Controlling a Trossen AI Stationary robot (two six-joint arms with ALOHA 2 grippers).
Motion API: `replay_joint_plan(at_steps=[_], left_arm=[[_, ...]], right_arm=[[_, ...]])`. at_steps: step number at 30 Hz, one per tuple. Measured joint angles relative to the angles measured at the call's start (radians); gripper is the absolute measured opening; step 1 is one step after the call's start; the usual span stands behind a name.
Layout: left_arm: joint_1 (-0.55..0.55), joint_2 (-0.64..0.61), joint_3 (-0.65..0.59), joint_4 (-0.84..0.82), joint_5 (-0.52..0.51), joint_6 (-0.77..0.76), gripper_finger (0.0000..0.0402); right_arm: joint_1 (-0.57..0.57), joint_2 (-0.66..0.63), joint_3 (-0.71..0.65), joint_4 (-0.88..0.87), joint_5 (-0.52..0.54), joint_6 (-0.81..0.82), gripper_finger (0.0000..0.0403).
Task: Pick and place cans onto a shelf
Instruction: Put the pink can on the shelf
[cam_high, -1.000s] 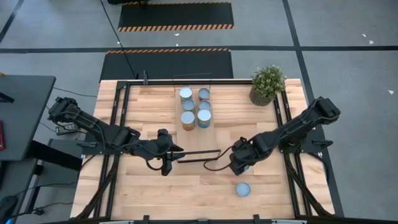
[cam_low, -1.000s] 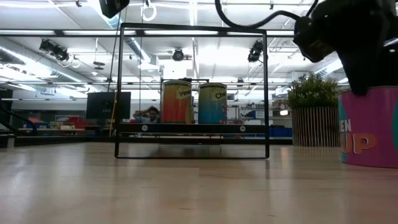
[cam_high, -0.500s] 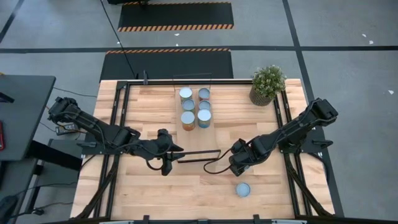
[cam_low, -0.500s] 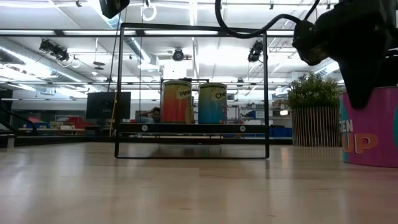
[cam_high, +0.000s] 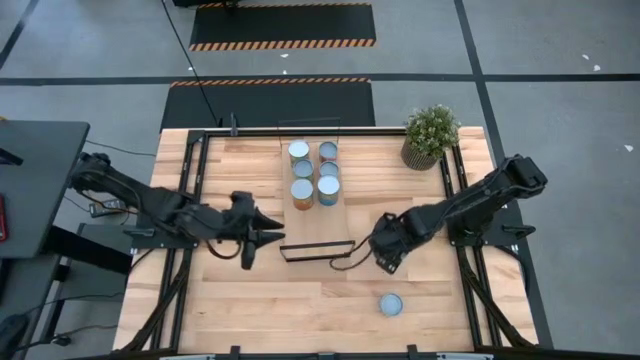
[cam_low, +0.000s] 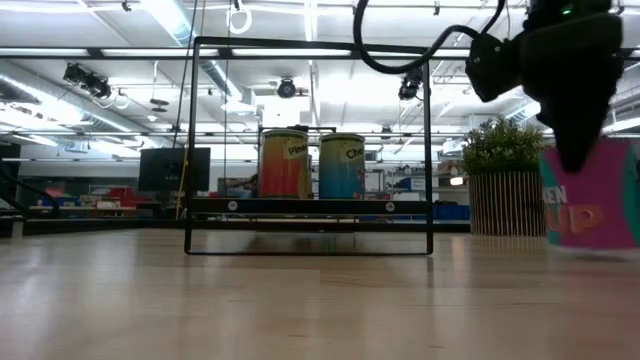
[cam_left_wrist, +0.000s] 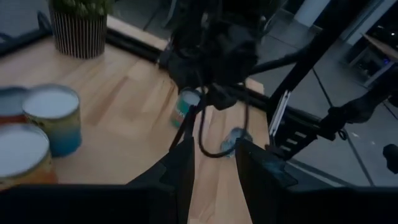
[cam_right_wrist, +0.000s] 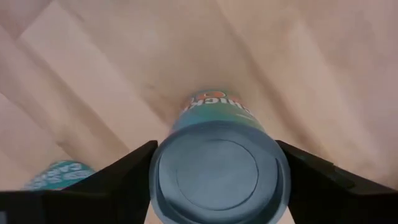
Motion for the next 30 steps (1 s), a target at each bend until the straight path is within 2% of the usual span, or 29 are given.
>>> replay_joint_plan(at_steps=[5,10,14,18,24,30], left_arm=[[0.000,-0.049,0.000,-0.001,-0.030,0.048,0.0123],[0.000,-0.068,0.000,-0.007,-0.035,0.055,0.0123],[0.000,-0.068,0.000,-0.010,-0.035,0.056,0.0123],[0.000,-0.068,0.000,-0.011,-0.036,0.056,0.0123],[0.001,-0.067,0.000,-0.024,-0.064,0.074,0.0123],[0.001,-0.067,0.000,-0.028,-0.074,0.073,0.0123]], right_arm=[[-0.106,-0.082,0.000,-0.059,0.034,-0.164,0.0298],[-0.229,-0.162,0.006,-0.072,-0.001,-0.321,0.0302],[-0.285,-0.187,0.073,-0.064,-0.035,-0.453,0.0305],[-0.314,-0.187,0.174,-0.008,-0.022,-0.596,0.0304],[-0.348,-0.100,0.277,0.082,-0.015,-0.867,0.0304],[-0.360,0.076,0.429,0.078,-0.123,-0.946,0.0304]])
